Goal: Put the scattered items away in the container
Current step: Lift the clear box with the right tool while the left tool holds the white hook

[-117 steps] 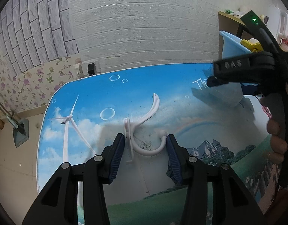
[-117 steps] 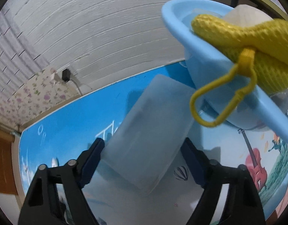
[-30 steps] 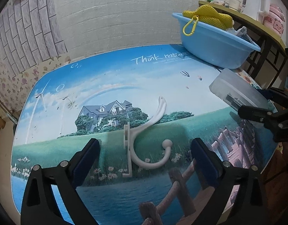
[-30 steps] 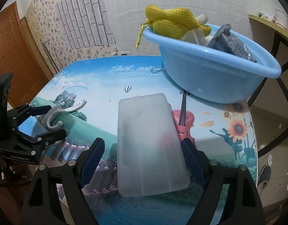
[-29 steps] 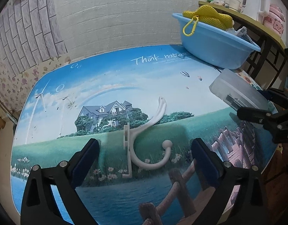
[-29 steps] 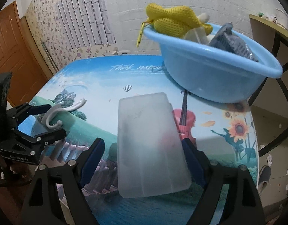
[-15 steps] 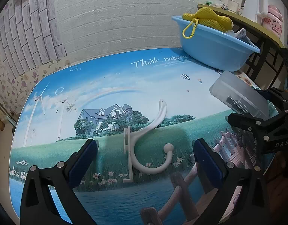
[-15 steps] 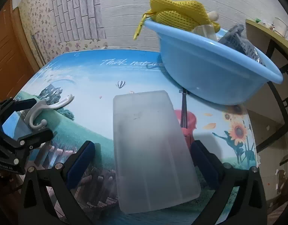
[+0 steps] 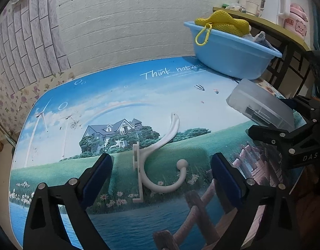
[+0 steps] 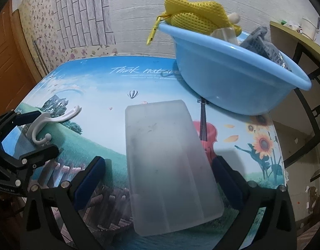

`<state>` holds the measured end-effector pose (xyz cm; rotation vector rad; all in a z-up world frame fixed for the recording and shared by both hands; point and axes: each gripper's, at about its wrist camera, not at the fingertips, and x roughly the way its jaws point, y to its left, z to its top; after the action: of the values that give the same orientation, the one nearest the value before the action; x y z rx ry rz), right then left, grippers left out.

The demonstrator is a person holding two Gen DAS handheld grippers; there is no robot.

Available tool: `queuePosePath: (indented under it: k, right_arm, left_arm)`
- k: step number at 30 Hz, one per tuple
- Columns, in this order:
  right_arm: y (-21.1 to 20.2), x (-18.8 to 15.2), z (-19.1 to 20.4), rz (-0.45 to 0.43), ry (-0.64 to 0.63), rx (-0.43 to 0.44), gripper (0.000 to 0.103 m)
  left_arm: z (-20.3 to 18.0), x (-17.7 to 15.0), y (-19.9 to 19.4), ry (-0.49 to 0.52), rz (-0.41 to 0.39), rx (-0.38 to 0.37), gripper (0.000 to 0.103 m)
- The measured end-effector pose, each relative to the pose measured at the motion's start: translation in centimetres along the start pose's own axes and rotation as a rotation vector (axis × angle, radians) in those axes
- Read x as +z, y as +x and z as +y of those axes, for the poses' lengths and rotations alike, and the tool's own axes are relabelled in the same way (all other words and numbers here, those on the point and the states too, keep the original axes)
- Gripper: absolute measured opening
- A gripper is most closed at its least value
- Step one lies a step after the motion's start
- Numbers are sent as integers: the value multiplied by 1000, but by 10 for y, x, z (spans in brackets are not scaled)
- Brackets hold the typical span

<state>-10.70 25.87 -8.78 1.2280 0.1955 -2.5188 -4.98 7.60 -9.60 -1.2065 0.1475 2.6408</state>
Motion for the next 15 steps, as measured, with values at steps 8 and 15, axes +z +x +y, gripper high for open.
queuePosePath:
  k: [8, 15]
  right_arm:
    - [-3, -3, -2, -5, -15, 14, 101]
    - [-11, -3, -7, -35, 2, 23, 64]
  left_arm:
    - [0, -3, -6, 9, -46, -20, 63]
    - [-5, -3, -9, 25, -53, -16, 50]
